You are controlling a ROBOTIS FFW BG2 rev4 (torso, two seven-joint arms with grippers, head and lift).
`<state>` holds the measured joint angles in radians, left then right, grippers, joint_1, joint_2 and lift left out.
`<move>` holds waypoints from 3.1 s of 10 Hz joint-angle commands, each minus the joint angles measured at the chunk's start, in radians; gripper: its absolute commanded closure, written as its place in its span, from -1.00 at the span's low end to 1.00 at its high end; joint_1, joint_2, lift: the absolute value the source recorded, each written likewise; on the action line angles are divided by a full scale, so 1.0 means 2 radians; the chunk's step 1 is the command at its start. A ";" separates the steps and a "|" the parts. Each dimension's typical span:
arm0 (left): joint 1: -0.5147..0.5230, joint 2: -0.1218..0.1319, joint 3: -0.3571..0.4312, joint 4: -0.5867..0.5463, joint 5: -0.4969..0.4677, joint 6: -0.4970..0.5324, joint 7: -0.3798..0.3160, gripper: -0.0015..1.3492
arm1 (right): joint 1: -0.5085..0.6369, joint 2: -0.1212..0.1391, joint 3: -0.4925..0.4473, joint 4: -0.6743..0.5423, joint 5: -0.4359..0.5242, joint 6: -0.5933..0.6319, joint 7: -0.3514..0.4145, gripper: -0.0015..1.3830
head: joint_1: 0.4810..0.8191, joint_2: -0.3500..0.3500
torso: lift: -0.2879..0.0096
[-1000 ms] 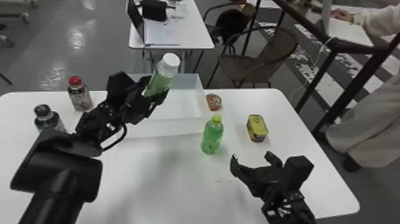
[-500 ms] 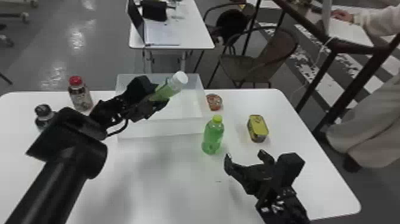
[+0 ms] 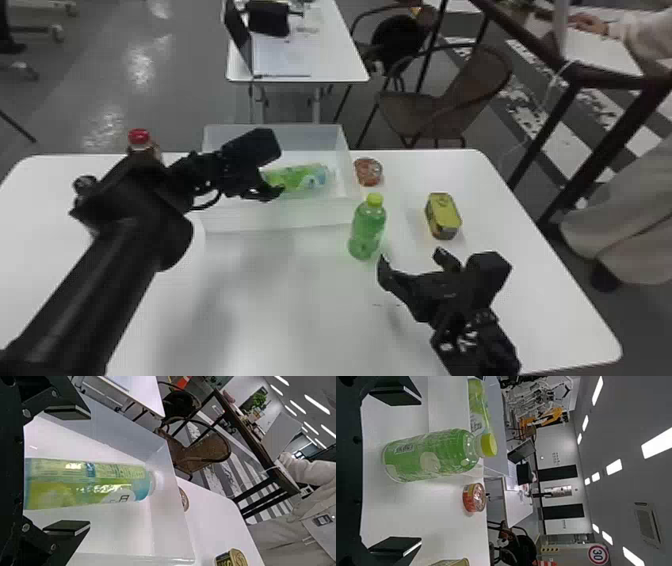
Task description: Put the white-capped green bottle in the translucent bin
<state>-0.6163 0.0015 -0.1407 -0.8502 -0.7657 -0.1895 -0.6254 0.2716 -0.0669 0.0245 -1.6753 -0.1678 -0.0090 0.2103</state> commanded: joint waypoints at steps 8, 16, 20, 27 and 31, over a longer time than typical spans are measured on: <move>0.373 -0.002 0.092 -0.340 0.285 -0.020 0.135 -0.84 | 0.057 0.000 -0.048 -0.067 0.006 0.001 -0.001 -0.91 | 0.27 -0.27 | 0.33; 0.567 -0.002 0.116 -0.387 0.409 -0.153 0.288 -0.84 | 0.137 0.004 -0.101 -0.140 0.013 0.016 -0.012 -0.91 | 0.27 -0.10 | 0.33; 0.574 -0.002 0.111 -0.386 0.414 -0.151 0.288 -0.84 | 0.136 0.004 -0.101 -0.141 0.014 0.020 -0.012 -0.91 | 0.27 -0.10 | 0.33; 0.574 -0.002 0.103 -0.383 0.421 -0.151 0.288 -0.84 | 0.138 0.006 -0.100 -0.139 0.015 0.020 -0.012 -0.91 | 0.27 -0.11 | 0.33; 0.570 -0.002 0.099 -0.380 0.424 -0.151 0.288 -0.84 | 0.137 0.006 -0.100 -0.139 0.015 0.021 -0.013 -0.91 | 0.27 -0.13 | 0.33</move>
<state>0.5252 0.0015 0.0573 -1.6116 0.0816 -0.4919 -0.0490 0.5476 -0.0552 -0.1764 -1.9542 -0.1386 0.0322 0.1853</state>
